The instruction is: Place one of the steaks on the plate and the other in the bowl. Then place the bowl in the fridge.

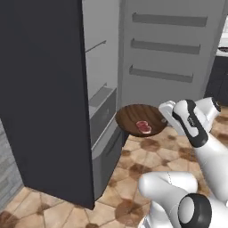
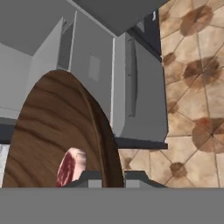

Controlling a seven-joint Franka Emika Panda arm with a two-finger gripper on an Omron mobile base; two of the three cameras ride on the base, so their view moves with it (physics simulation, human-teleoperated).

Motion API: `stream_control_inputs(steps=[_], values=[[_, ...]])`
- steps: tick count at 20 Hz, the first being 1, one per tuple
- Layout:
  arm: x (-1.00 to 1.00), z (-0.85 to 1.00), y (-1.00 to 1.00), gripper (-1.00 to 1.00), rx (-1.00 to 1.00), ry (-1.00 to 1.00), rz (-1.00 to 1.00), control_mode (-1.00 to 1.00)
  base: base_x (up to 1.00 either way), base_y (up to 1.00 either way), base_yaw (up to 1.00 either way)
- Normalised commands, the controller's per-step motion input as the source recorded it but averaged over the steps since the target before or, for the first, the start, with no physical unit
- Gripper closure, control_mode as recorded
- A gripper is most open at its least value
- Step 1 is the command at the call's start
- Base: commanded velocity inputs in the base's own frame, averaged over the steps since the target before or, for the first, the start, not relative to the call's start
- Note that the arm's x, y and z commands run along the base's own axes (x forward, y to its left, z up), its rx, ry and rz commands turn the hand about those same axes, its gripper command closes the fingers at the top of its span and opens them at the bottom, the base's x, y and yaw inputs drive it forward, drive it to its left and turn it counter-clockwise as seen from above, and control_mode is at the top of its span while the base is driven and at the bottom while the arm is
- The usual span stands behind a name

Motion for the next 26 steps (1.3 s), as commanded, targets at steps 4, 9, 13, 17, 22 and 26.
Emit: stream_control_inputs(steps=[4, 9, 13, 17, 22, 26], values=[[0.0, 0.0, 0.0, 1.0, 0.0, 0.0, 0.0, 1.0, 1.0, 0.03, -0.2], [0.0, 0.0, 0.0, 1.0, 0.0, 0.0, 0.0, 1.0, 0.95, 0.36, -0.1], [0.0, 0.0, 0.0, 1.0, 0.0, 0.0, 0.0, 1.0, 0.7, 0.13, -0.01], [0.0, 0.0, 0.0, 1.0, 0.0, 0.0, 0.0, 1.0, 0.26, -0.04, 0.03], [0.0, 0.0, 0.0, 1.0, 0.0, 0.0, 0.0, 1.0, 0.06, -0.01, 0.06], [0.0, 0.0, 0.0, 1.0, 0.0, 0.0, 0.0, 1.0, 0.33, 0.0, 0.24]])
